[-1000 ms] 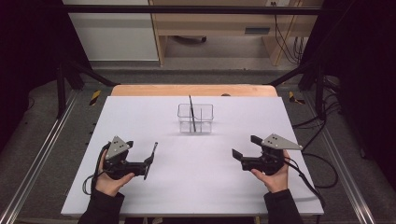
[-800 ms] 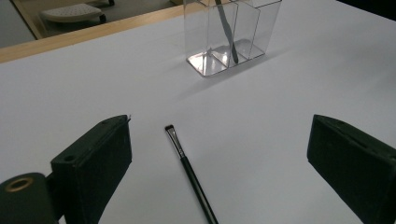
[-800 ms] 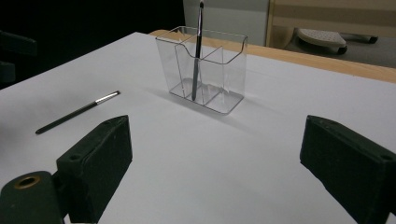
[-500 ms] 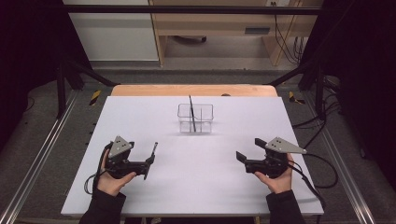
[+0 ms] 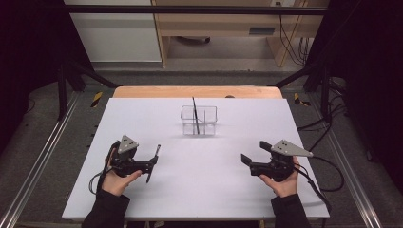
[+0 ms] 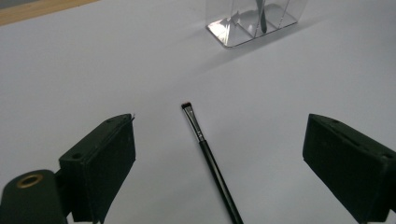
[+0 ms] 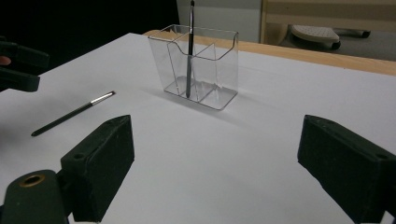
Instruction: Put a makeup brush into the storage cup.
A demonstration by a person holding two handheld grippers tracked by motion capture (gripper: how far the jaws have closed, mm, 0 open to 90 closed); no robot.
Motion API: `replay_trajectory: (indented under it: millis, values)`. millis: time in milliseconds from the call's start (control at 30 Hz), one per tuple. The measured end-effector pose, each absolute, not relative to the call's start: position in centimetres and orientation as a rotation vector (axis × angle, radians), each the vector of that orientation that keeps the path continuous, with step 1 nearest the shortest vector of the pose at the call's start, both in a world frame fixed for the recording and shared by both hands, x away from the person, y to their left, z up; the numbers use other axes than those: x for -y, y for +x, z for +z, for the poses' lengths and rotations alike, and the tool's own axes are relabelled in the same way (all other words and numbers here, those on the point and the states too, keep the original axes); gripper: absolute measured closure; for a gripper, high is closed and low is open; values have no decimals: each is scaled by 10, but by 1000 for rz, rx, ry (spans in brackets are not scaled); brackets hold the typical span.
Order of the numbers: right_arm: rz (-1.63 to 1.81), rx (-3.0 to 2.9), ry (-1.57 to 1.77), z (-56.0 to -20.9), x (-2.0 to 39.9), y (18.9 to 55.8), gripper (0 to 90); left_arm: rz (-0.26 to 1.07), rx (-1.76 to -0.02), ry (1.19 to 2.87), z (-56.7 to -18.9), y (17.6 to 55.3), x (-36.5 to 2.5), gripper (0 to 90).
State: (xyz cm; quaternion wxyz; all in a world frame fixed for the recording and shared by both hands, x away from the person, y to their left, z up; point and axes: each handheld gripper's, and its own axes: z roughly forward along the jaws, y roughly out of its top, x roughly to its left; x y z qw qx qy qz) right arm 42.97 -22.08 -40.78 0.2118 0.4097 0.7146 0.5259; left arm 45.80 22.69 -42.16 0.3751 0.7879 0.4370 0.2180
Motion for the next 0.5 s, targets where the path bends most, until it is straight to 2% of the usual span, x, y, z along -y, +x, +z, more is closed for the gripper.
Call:
replay_trajectory:
  millis: [300, 500]
  values:
    - [1461, -1978, 1152, -407, 223, 430, 127, 572, -1135, 2115, -433, 466, -218, 133]
    - [1462, -1990, 1162, -409, 221, 430, 132, 582, -1122, 2180, -438, 466, -211, 192]
